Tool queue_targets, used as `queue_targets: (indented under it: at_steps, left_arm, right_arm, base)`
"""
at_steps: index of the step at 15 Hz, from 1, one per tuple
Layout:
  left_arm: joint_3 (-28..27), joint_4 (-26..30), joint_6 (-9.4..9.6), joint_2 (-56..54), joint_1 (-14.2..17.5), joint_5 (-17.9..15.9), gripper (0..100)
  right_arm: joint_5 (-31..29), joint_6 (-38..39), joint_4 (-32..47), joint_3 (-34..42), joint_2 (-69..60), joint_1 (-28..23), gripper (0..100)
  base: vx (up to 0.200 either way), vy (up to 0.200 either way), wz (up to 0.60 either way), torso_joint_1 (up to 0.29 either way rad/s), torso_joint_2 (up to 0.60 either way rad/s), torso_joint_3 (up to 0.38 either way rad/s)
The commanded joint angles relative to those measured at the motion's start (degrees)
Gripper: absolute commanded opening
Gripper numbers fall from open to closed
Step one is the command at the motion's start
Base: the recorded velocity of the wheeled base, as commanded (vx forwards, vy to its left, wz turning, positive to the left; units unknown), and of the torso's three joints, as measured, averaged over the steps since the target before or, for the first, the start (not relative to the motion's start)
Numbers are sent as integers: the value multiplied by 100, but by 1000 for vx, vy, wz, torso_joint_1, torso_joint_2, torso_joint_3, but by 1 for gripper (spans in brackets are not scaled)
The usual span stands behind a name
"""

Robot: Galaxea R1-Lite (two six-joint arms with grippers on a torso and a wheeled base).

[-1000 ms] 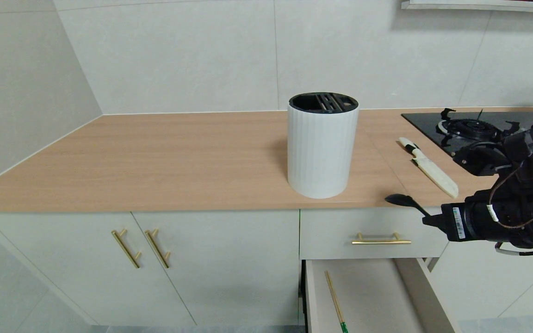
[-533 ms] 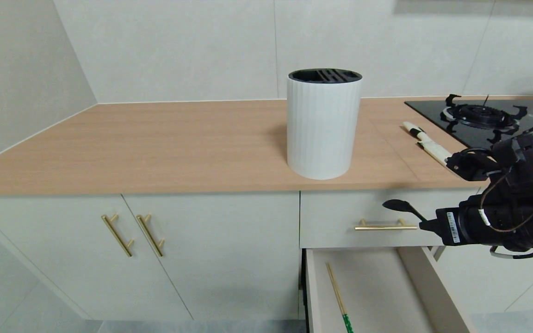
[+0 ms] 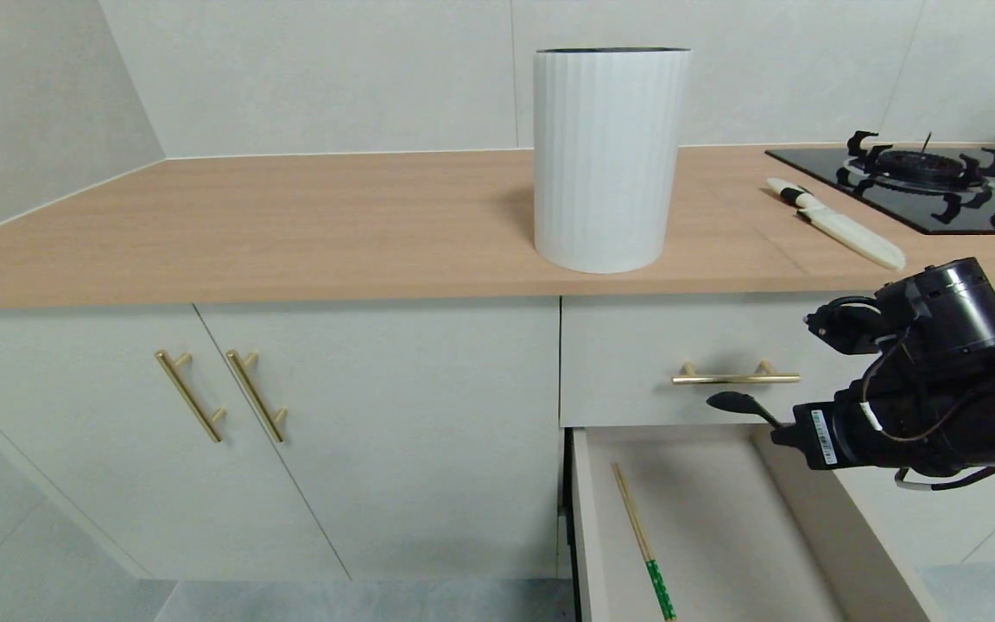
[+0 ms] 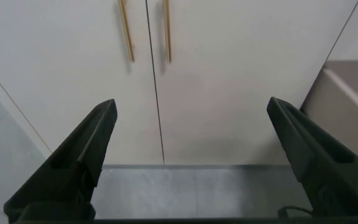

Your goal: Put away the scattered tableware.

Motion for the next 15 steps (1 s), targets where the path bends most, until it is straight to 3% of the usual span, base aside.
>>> queue_targets:
  at_steps: [1, 5, 15]
  left_arm:
    - [0, -6, -2, 0, 2, 2, 100]
    - [0, -6, -2, 9, 2, 2, 100]
    - [0, -6, -2, 9, 2, 2, 100]
  right_arm:
    - [1, -1, 2, -7, 249, 3, 0]
    - [-8, -1, 2, -16, 434, 3, 0]
    - [-157, 8, -227, -7, 1146, 3, 0]
  base:
    - [0, 0, 0, -139, 456, 310]
    - [0, 0, 0, -91, 345, 250]
    - [0, 0, 0, -4, 17, 8]
